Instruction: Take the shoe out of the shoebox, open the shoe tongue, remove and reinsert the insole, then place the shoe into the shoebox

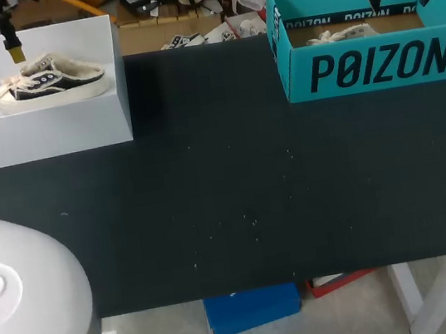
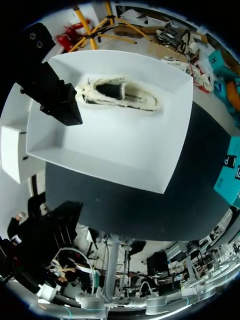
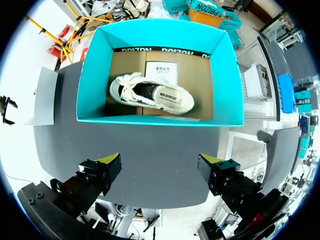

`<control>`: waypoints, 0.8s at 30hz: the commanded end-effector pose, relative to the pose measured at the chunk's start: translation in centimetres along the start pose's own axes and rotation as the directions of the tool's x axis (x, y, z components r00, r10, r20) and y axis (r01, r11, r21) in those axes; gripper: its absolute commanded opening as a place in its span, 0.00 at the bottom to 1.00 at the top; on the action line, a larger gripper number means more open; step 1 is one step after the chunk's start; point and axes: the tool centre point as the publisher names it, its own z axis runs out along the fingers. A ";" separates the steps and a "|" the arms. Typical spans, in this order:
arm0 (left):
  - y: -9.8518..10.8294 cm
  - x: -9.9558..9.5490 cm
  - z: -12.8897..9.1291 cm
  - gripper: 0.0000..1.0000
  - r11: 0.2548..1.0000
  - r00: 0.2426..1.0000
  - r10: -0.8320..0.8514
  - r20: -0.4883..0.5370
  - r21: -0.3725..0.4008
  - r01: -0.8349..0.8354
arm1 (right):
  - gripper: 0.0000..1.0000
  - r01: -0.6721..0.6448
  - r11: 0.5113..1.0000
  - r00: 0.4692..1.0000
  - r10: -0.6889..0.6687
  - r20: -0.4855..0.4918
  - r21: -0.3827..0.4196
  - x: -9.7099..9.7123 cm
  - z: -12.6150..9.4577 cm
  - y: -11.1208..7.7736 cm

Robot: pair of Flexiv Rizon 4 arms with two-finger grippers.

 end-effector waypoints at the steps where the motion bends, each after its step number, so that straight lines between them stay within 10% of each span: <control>1: -0.2 -2.8 -1.0 1.00 0.999 0.999 0.038 -0.022 -0.023 -0.038 | 1.00 0.000 1.000 1.000 0.000 0.000 0.001 0.0 0.0 0.0; 24: -2.6 -8.7 3.1 0.85 0.984 0.983 0.179 0.047 -0.032 -0.177 | 1.00 0.000 1.000 1.000 0.000 0.000 0.001 0.0 0.0 0.0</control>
